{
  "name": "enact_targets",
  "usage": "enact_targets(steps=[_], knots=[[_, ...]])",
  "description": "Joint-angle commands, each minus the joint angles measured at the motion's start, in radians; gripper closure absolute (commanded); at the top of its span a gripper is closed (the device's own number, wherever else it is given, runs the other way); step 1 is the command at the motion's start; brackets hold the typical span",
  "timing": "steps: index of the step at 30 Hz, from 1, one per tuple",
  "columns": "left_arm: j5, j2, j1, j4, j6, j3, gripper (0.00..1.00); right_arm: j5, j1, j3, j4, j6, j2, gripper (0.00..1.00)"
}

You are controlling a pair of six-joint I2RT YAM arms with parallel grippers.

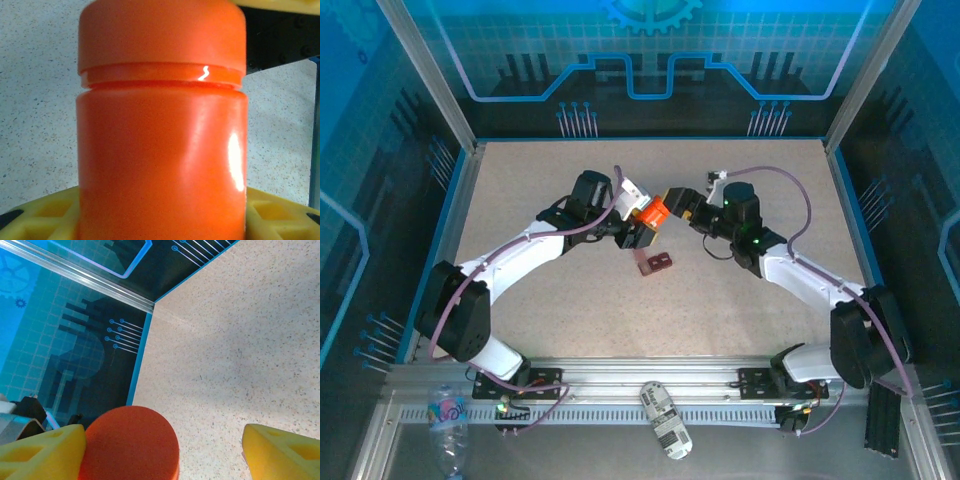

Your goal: Sort the pills into containers

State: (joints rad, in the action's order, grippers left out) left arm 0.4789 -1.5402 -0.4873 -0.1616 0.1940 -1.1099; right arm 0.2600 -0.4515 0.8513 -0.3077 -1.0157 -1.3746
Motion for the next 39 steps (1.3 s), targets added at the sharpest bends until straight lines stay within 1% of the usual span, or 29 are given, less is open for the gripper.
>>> enact_targets(steps=[1, 2, 12, 15, 16, 20, 22, 24, 25, 27, 29, 31, 33, 35, 36, 39], knots=[[0.006, 0.010, -0.012, 0.028, 0.027, -0.024, 1.00, -0.021, -0.032, 0.023, 0.014, -0.003, -0.024, 0.19], [0.006, 0.010, -0.015, 0.027, 0.026, -0.023, 1.00, -0.022, -0.035, 0.050, 0.008, -0.003, -0.027, 0.19], [0.004, 0.000, -0.020, 0.038, 0.023, -0.025, 1.00, -0.011, -0.062, 0.080, 0.011, 0.000, -0.044, 0.23], [0.003, -0.002, -0.022, 0.039, 0.022, -0.028, 1.00, -0.013, -0.063, 0.071, 0.006, 0.001, -0.039, 0.29], [0.003, -0.003, -0.022, 0.039, 0.020, -0.028, 1.00, -0.017, -0.062, 0.069, 0.008, 0.002, -0.037, 0.33], [0.007, -0.004, -0.022, 0.048, 0.015, -0.028, 1.00, -0.014, -0.054, 0.054, 0.000, 0.015, -0.029, 0.56], [0.021, -0.003, -0.020, 0.049, 0.007, -0.029, 1.00, 0.011, -0.035, 0.037, -0.032, 0.028, -0.029, 0.63], [0.053, -0.001, -0.015, 0.037, 0.004, -0.036, 1.00, 0.056, -0.003, 0.005, -0.092, 0.073, -0.033, 0.67], [0.075, 0.002, -0.010, 0.022, 0.005, -0.042, 1.00, 0.111, 0.022, 0.002, -0.123, 0.118, -0.040, 0.67], [0.129, 0.008, 0.004, 0.002, 0.001, -0.053, 1.00, 0.300, 0.083, 0.000, -0.238, 0.194, -0.078, 0.66], [0.193, 0.011, 0.018, -0.017, -0.007, -0.060, 1.00, 0.436, 0.132, -0.008, -0.343, 0.228, -0.107, 0.64], [0.268, 0.012, 0.034, -0.027, -0.024, -0.065, 1.00, 0.556, 0.178, -0.022, -0.481, 0.215, -0.143, 0.64], [0.327, 0.012, 0.039, -0.017, -0.041, -0.061, 1.00, 0.615, 0.200, -0.020, -0.574, 0.168, -0.178, 0.64], [0.357, 0.006, 0.040, -0.005, -0.059, -0.059, 1.00, 0.636, 0.205, -0.014, -0.637, 0.122, -0.208, 0.65], [0.370, 0.001, 0.039, -0.001, -0.068, -0.060, 1.00, 0.636, 0.204, -0.012, -0.659, 0.107, -0.218, 0.64], [0.361, -0.009, 0.039, 0.003, -0.078, -0.064, 1.00, 0.611, 0.196, -0.015, -0.658, 0.088, -0.228, 0.64]])
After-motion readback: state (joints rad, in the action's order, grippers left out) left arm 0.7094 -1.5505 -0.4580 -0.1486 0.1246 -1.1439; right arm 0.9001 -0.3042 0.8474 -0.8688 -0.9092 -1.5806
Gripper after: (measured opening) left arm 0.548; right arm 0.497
